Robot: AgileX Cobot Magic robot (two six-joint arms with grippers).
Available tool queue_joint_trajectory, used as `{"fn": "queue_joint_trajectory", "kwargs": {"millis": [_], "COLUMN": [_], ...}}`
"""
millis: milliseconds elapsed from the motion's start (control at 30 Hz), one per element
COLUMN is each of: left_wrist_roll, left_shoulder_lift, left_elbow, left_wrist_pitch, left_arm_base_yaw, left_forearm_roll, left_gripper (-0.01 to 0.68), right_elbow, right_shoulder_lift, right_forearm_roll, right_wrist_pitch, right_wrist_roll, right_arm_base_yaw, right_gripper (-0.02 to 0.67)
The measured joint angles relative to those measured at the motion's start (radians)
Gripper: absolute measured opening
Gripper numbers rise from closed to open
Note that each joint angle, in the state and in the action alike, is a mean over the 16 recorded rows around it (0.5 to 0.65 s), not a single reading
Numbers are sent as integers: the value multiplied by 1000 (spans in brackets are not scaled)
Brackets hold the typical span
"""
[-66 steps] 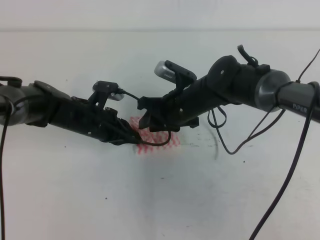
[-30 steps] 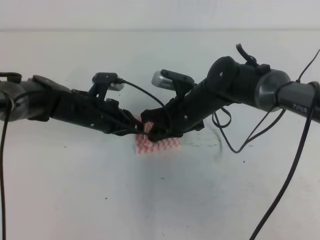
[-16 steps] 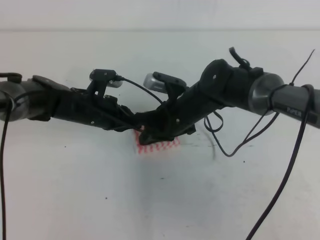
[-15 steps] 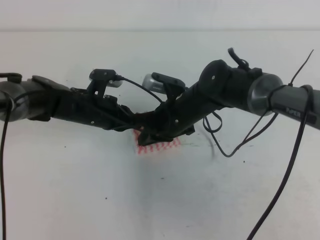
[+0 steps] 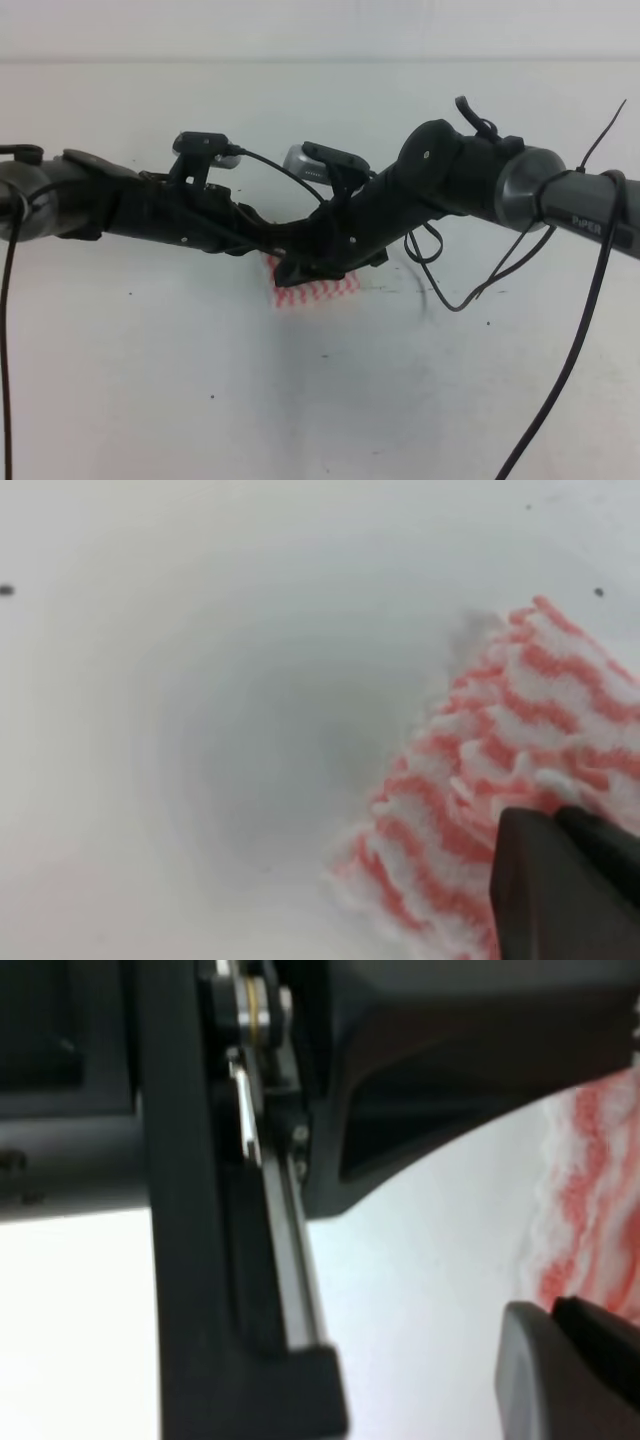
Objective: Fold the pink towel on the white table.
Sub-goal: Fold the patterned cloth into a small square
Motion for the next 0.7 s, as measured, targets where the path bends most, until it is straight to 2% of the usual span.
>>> {"fn": "queue_joint_trajectory", "kwargs": {"millis": [700], "left_wrist_roll": [4], "left_shoulder_lift": [-53], "left_elbow": [-2], "left_wrist_pitch": [-41], "left_arm_base_yaw": [58], "left_forearm_roll": [-29], "left_gripper": [-3], "right_elbow": [0], "right_shoulder_lift": [2], "right_forearm_roll": [26], "right_wrist_pitch": [38], "right_wrist_roll": [-10], "right_arm_base_yaw": [-2], "right_gripper": [9]}}
